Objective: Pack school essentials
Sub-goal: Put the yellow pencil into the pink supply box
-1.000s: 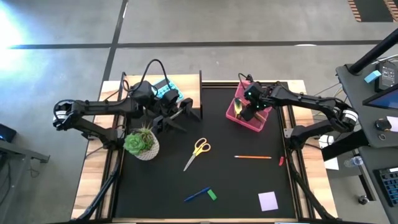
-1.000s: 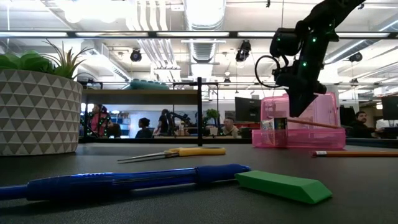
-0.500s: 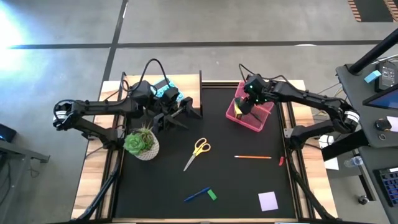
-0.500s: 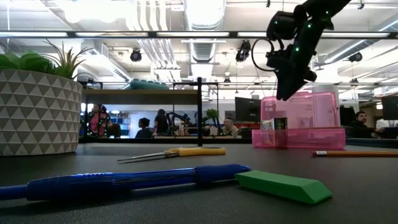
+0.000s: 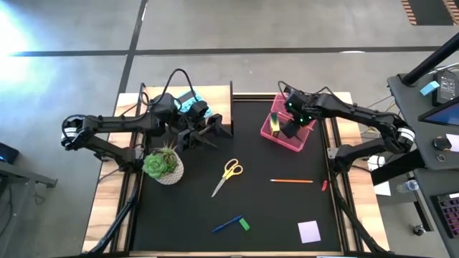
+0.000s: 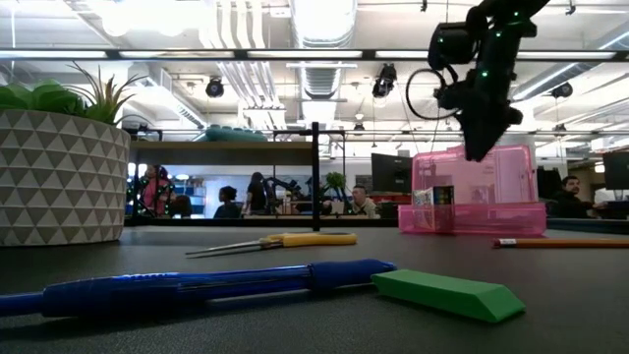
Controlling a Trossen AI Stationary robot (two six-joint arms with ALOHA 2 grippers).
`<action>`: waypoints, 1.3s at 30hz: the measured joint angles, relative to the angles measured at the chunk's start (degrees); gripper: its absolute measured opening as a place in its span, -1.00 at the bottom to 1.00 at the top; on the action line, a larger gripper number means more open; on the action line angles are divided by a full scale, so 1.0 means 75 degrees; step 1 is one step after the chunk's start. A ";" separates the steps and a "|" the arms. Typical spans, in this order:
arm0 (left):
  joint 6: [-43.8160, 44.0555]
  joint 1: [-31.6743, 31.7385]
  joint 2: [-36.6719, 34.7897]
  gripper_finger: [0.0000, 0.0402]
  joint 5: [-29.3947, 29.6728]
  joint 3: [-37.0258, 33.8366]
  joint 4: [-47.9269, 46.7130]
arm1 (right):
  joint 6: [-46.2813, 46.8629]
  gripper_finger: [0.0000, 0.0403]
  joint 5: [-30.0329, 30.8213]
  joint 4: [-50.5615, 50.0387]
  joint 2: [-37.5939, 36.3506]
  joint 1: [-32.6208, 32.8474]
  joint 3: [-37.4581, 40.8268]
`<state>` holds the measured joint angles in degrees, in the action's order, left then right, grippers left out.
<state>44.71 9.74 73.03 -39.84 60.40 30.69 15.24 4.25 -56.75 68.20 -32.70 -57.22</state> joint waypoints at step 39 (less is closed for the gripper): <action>0.0388 -0.1357 0.0000 0.89 -0.0422 -0.0233 -0.0015 | 0.1433 -0.34 -0.0583 0.1851 0.0017 0.6497 0.1994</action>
<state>47.62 -0.44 73.03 -43.01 58.65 30.58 25.98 -0.12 -42.87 68.34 16.03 -42.27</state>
